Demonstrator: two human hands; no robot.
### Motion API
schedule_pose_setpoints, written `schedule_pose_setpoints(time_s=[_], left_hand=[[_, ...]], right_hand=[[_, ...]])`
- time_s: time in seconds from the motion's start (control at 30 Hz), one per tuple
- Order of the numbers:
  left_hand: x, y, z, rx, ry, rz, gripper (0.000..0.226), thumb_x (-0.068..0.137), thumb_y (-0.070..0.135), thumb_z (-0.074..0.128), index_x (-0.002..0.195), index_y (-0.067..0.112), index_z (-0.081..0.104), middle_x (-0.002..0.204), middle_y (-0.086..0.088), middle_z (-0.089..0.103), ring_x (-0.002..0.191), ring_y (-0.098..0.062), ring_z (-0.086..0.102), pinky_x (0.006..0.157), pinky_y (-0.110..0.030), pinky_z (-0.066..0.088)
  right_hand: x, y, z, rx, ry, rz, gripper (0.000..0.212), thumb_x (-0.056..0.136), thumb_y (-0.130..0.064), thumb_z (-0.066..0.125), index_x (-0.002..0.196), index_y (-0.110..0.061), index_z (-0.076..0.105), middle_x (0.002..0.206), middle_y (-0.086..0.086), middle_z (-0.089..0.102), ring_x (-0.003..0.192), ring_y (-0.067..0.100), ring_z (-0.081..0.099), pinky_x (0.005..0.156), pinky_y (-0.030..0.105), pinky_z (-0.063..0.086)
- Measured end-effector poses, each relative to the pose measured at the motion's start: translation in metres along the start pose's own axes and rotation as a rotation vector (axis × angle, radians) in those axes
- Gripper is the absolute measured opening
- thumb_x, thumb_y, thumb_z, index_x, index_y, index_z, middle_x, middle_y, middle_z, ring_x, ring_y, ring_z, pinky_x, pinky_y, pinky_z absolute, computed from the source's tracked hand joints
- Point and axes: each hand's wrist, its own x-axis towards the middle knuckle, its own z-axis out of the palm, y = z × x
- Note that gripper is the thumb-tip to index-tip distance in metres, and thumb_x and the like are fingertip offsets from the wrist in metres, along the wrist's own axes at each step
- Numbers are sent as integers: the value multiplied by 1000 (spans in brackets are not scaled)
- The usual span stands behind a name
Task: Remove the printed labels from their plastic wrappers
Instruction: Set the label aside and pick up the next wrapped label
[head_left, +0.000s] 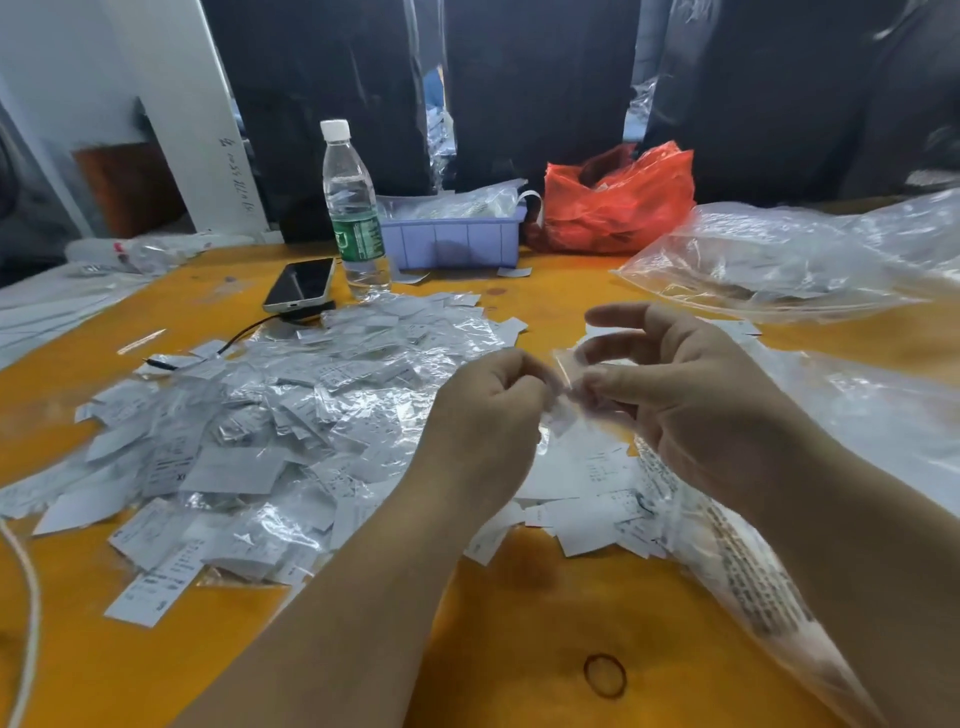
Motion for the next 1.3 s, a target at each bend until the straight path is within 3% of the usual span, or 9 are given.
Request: schedule_pose_setpoints(time_s=[0.2, 0.3, 0.37, 0.5, 0.6, 0.8, 0.93, 1.13, 1.3], left_hand=[[-4, 6, 4, -36, -101, -32, 53, 86, 60, 41, 77, 16, 70, 69, 7, 69, 55, -1, 54, 56, -17, 42], [-5, 3, 4, 64, -56, 42, 35, 93, 44, 55, 78, 16, 69, 78, -10, 67, 63, -19, 55, 59, -36, 45], [-4, 2, 4, 63, -11, 54, 22, 92, 27, 59, 74, 18, 67, 76, -8, 67, 68, -27, 57, 63, -45, 48], [-1, -1, 3, -6, 47, 47, 22, 93, 26, 62, 72, 21, 66, 67, 1, 65, 59, -10, 54, 57, -27, 46], [0, -3, 0, -47, 49, 28, 21, 91, 33, 66, 76, 17, 68, 64, 6, 64, 59, -4, 55, 59, -25, 47], [-1, -2, -2, -139, 23, -26, 24, 89, 36, 66, 79, 14, 67, 63, 8, 63, 56, -1, 54, 57, -19, 43], [-1, 0, -2, -161, -5, -27, 28, 93, 37, 59, 86, 13, 70, 76, -1, 68, 60, -2, 56, 61, -21, 43], [-1, -1, -4, -177, 10, 14, 17, 94, 22, 61, 78, 18, 68, 60, 12, 62, 55, 2, 54, 52, -11, 42], [0, -3, -5, -190, 77, -4, 16, 95, 26, 60, 84, 18, 68, 63, 11, 62, 55, 4, 55, 52, -11, 43]], right_hand=[[-1, 6, -4, -167, 30, -62, 40, 84, 17, 59, 111, -13, 60, 96, 15, 61, 74, 25, 67, 74, 34, 59], [1, 8, -3, -219, 31, -78, 39, 84, 16, 61, 110, -13, 60, 96, 16, 62, 73, 24, 67, 73, 34, 60], [2, 8, -2, -227, 25, -58, 35, 86, 11, 61, 111, -13, 59, 96, 16, 63, 73, 22, 68, 70, 30, 58], [3, 7, -4, -197, -46, 60, 28, 84, -13, 69, 111, -10, 62, 95, 15, 66, 76, 18, 67, 64, 27, 54], [2, 5, -5, -279, -153, 68, 36, 74, -31, 70, 101, -7, 69, 84, 6, 69, 72, 17, 64, 64, 28, 53], [0, 10, -5, -335, -139, 2, 9, 89, -4, 63, 94, 2, 69, 62, 2, 62, 55, 12, 55, 53, 21, 47], [-2, 11, -5, -350, -152, -18, 10, 87, -8, 68, 88, 2, 69, 57, 0, 59, 52, 12, 50, 49, 19, 44], [-1, 10, -1, -378, -144, -70, 44, 73, -36, 70, 81, 6, 61, 51, -2, 50, 47, 11, 44, 49, 22, 40], [-2, 9, -4, -302, -243, 36, 16, 83, -18, 70, 84, -1, 69, 60, 4, 60, 55, 16, 53, 52, 25, 45]])
